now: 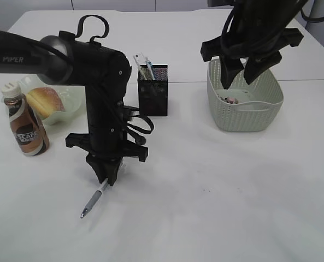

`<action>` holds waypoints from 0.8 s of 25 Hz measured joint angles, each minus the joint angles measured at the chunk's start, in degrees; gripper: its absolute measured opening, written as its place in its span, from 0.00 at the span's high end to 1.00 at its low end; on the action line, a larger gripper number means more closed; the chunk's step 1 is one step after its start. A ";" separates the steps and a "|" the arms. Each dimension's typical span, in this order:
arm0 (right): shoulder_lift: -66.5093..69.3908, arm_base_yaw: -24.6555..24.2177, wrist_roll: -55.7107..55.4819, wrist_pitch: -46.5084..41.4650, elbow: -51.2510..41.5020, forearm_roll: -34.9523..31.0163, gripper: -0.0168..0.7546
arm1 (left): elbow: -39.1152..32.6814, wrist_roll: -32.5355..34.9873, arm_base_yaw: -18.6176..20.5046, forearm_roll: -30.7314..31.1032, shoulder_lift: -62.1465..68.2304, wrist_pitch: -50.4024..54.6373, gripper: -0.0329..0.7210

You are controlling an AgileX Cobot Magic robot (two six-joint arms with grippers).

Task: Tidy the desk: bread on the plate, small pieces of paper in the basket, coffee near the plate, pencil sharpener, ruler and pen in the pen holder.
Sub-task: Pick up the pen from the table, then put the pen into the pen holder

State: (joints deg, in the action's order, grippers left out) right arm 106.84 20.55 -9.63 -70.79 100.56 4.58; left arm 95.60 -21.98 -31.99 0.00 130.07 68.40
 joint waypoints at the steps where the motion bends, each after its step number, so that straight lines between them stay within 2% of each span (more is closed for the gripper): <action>1: 0.00 0.00 0.00 0.00 0.00 0.00 0.54 | 0.00 0.62 0.09 -0.70 0.00 0.03 0.85; 6: 0.00 0.00 0.00 0.00 0.00 0.22 0.54 | 0.00 1.44 0.13 -0.79 -0.95 0.34 0.85; 12: 0.00 0.00 0.00 0.00 0.00 0.43 0.54 | 0.00 1.44 0.13 3.29 -8.98 0.66 0.85; 20: 0.00 0.00 -0.76 -0.08 0.00 0.43 0.54 | 0.00 1.25 0.13 9.19 -18.21 -5.35 0.85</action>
State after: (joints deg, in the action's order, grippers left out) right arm 106.84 20.55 -10.39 -70.87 100.56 5.02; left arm 95.60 -20.73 -31.86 9.19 111.86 63.06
